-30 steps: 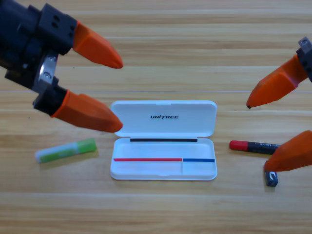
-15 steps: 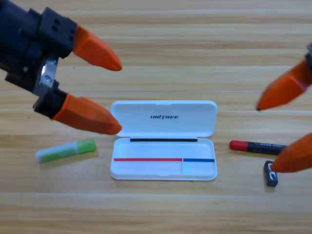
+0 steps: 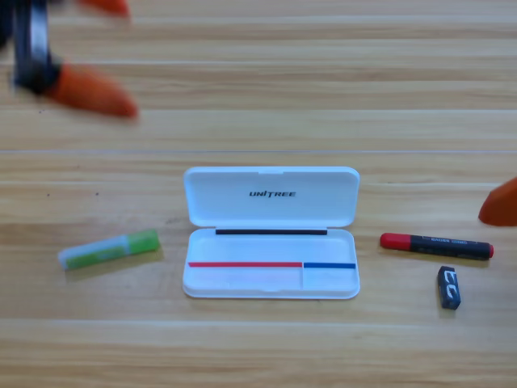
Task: Clean up eraser and pencils
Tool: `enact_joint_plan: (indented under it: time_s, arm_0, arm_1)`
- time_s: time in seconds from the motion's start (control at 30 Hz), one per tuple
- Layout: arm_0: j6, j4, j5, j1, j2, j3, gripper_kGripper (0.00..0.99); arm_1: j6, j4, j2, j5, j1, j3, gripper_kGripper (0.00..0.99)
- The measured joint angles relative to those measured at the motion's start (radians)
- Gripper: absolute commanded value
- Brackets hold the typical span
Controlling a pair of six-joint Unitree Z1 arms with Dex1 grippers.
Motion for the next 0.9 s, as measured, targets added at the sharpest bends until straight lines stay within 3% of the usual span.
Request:
enact_joint_plan:
  time_s: [0.13, 0.3, 0.43, 0.53, 0.7, 0.9]
  arm_0:
    - [0.096, 0.014, 0.143, 0.012, 0.038, -0.023, 0.960]
    - [0.177, 0.032, 0.182, 0.079, 0.116, -0.021, 0.957]
    - [0.222, 0.032, 0.183, 0.158, 0.178, -0.007, 0.956]
    - [0.229, 0.034, 0.180, 0.204, 0.227, 0.021, 0.946]
    - [0.228, 0.038, 0.153, 0.239, 0.307, 0.076, 0.943]
    - [0.163, 0.038, 0.129, 0.246, 0.369, 0.095, 0.934]
  arm_1:
    - [0.087, 0.000, 0.056, -0.037, 0.000, 0.024, 0.953]
    - [0.105, 0.000, 0.161, -0.038, 0.000, 0.027, 0.968]
    - [0.297, -0.001, 0.260, -0.038, 0.000, 0.027, 0.982]
    - [0.378, -0.021, 0.319, -0.030, -0.003, 0.031, 0.976]
    - [0.418, -0.099, 0.400, -0.019, -0.004, 0.034, 0.861]
    - [0.429, -0.106, 0.449, -0.019, -0.006, 0.050, 0.836]
